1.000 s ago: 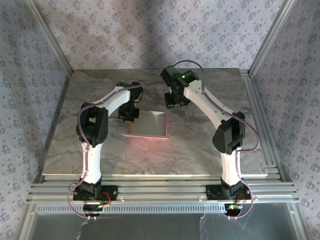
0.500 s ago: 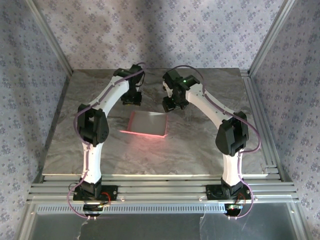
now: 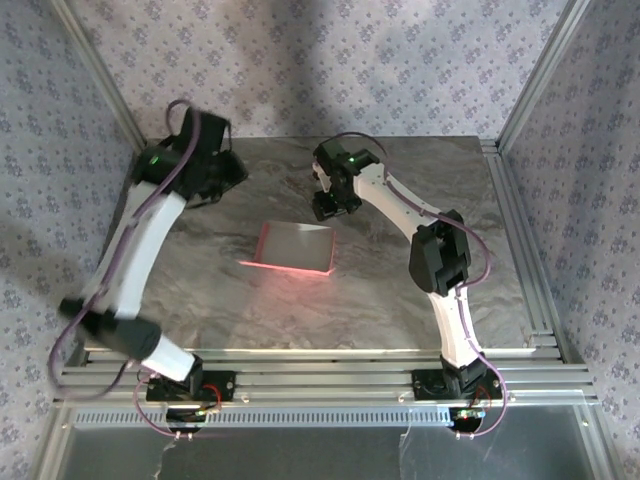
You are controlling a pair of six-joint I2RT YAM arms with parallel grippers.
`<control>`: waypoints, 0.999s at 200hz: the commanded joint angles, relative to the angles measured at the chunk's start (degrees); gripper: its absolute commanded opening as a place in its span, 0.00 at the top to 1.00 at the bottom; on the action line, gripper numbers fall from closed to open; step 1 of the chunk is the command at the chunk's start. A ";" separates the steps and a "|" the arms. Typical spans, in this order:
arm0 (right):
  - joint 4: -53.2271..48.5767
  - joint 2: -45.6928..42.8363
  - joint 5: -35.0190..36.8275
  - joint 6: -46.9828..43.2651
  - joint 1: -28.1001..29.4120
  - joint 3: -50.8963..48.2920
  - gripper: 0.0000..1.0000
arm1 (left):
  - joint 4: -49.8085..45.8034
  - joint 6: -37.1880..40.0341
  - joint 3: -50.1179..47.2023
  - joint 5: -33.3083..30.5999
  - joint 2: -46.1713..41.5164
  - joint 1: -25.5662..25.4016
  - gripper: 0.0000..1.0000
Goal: Fold the paper box
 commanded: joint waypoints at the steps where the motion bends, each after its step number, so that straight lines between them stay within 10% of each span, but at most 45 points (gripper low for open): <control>1: -0.11 -3.39 1.76 4.85 -1.34 0.85 0.50 | -9.74 -27.32 -6.66 0.76 -7.56 -4.50 0.61; 34: -1.27 -6.12 3.01 6.00 -1.46 1.22 0.50 | -0.61 -58.03 -26.54 3.03 -21.21 -17.20 0.55; 60: -1.38 -9.04 2.95 6.33 -1.06 -0.05 0.51 | 10.96 -68.06 -35.87 4.14 -20.89 -22.07 0.47; 107: -0.52 -17.75 3.50 7.10 -0.24 -7.82 0.51 | 15.52 -70.54 -36.15 4.39 -10.82 -22.84 0.33; 200: 0.37 -27.21 4.19 8.01 -0.95 -17.92 0.53 | 14.35 -64.11 -36.81 4.78 -1.48 -21.32 0.56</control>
